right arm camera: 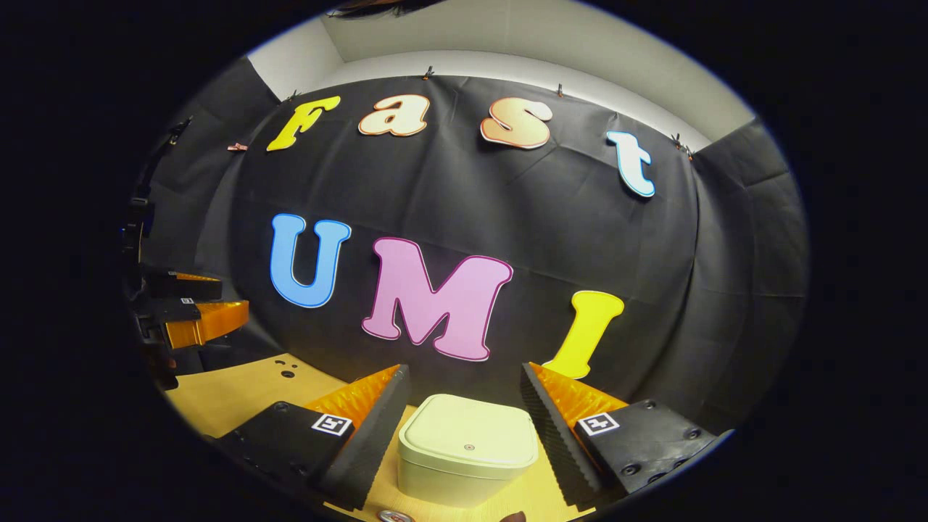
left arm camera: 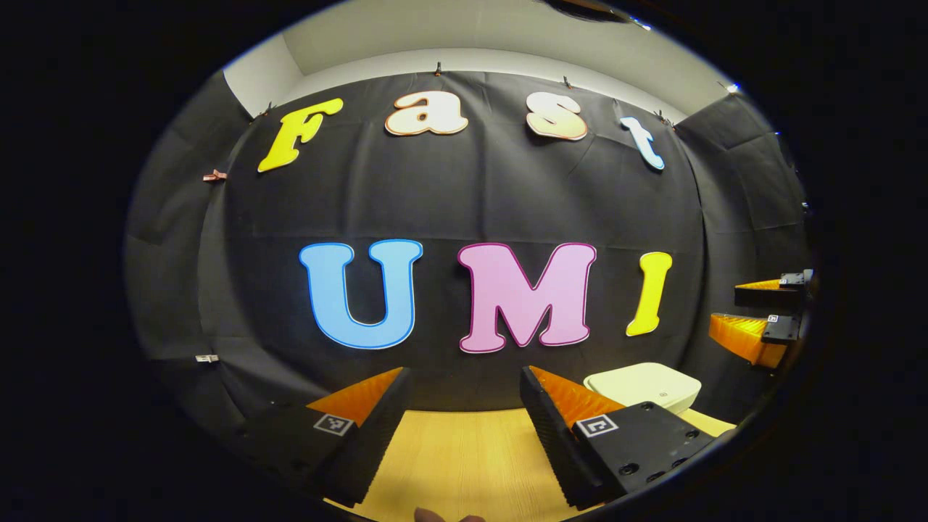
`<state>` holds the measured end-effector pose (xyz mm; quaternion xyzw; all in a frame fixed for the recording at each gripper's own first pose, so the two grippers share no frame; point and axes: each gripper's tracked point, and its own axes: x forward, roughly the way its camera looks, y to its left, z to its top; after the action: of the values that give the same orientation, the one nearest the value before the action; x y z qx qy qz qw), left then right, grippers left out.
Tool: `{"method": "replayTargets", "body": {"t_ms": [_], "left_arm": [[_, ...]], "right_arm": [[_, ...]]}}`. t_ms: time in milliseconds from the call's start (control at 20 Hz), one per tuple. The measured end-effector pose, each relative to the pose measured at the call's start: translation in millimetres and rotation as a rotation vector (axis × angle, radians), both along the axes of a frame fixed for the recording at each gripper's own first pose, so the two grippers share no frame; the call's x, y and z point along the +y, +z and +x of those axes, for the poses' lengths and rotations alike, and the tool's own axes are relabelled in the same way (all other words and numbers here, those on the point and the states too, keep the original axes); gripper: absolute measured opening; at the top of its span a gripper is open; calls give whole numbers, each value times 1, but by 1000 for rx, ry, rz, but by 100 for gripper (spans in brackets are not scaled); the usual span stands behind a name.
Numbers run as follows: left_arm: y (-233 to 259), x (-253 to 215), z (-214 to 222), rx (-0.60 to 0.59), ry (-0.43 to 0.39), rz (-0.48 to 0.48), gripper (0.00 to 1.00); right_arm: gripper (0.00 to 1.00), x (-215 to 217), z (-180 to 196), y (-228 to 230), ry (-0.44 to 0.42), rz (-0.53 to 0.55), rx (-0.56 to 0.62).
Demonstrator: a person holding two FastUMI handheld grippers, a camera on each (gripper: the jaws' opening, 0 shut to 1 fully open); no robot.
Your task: Press the lid of the desktop garbage bin to open it, pick up the crumpled paper on the desktop and throw it into the bin, then pick up the pop can on the desktop and drop it into the bin, and finally close the garbage bin lid.
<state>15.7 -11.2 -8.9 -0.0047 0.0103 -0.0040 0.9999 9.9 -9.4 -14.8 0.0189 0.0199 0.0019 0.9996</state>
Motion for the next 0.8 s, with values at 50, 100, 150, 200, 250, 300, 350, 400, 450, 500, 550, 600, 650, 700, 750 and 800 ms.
{"method": "replayTargets", "body": {"t_ms": [50,100,150,200,250,300,350,400,450,500,550,600,650,700,750,800], "left_arm": [[1,0,1,1,-1,0,95],[-1,2,0,1,-1,-1,95],[0,2,0,2,-1,-3,95],[-3,3,0,4,-1,-6,95],[-4,5,1,6,-2,-10,95],[-5,6,1,7,-1,-11,95],[-4,8,2,9,1,-12,95],[-7,10,2,9,3,-14,95],[-8,11,3,8,4,-18,95],[-6,12,4,8,5,-19,95],[-8,13,3,7,5,-19,95],[-7,13,4,7,4,-19,95],[-9,15,4,7,4,-21,95],[-9,16,4,8,4,-22,95],[-9,17,5,8,5,-24,95],[-9,18,5,8,4,-26,95]], "right_arm": [[95,0,0,-1,0,5,3],[95,0,0,-1,-2,8,5],[87,1,-1,1,1,11,6],[81,1,-1,0,-3,9,8],[74,-4,1,1,-17,-1,7],[60,-7,1,4,-28,-12,3],[47,-6,2,3,-28,-19,10],[47,-8,4,0,-35,-27,21],[29,-9,5,0,-35,-20,31],[22,-9,5,-2,-26,-2,41],[18,-6,6,-5,-15,16,49],[8,-2,6,-5,3,41,58],[6,-1,8,-8,10,60,67],[5,-4,7,-7,3,68,65],[5,-6,9,-7,10,77,68],[5,-2,8,-14,28,87,90]]}}
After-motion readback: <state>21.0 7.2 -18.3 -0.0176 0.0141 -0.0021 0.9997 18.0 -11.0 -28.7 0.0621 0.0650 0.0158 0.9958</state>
